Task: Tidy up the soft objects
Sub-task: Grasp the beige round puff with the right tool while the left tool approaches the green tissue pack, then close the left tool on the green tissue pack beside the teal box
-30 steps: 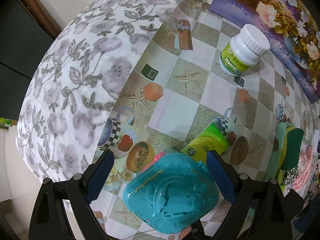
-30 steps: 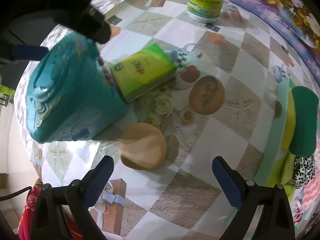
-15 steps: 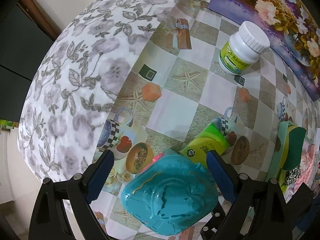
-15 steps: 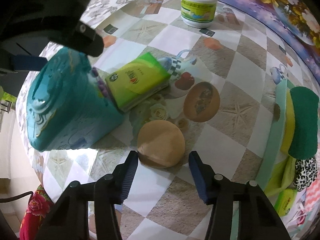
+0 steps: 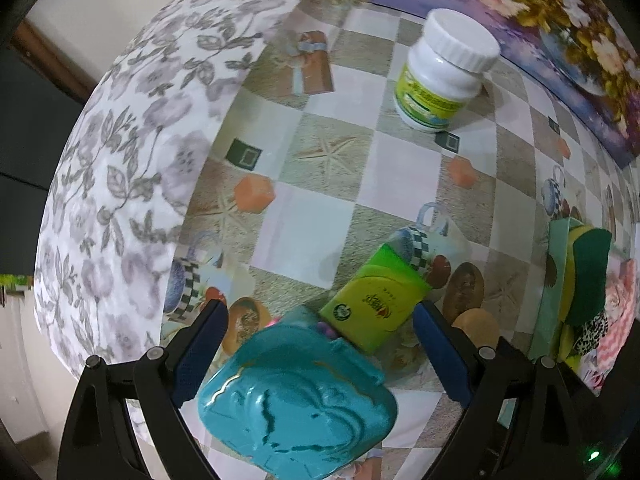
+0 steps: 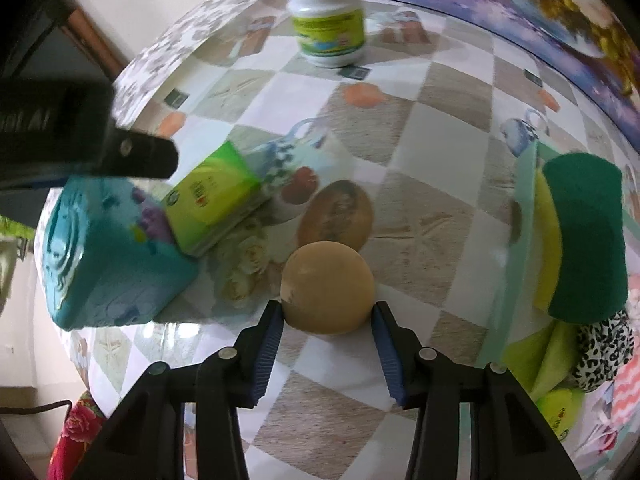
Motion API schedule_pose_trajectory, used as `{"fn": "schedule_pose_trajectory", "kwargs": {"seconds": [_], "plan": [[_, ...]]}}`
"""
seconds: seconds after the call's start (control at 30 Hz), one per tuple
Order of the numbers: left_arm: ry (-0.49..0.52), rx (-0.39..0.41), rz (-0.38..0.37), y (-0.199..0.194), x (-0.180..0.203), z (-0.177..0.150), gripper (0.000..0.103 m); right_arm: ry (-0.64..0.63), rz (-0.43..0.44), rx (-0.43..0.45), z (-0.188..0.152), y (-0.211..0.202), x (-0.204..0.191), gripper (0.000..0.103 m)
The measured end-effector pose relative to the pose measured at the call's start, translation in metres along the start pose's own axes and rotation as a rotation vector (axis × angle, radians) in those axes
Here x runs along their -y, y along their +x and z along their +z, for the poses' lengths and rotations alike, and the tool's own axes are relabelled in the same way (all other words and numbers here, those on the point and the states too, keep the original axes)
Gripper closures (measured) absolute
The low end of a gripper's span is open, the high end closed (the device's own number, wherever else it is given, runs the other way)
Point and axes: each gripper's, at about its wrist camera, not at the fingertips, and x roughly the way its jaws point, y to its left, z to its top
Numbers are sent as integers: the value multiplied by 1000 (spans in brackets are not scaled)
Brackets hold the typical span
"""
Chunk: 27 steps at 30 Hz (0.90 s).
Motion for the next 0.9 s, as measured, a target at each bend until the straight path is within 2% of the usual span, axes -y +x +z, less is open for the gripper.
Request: {"fn": "schedule_pose_trajectory", "kwargs": {"seconds": [0.17, 0.3, 0.63, 0.9], "plan": [[61, -10, 25, 9, 18, 3, 9, 38, 12, 4, 4, -2, 22, 54], [110, -9, 74, 14, 31, 4, 9, 62, 23, 5, 8, -8, 38, 54], [203, 1, 106, 18, 52, 6, 10, 76, 38, 5, 0, -8, 56, 54], [275, 4, 138, 22, 67, 3, 15, 86, 43, 4, -3, -5, 55, 54]]}}
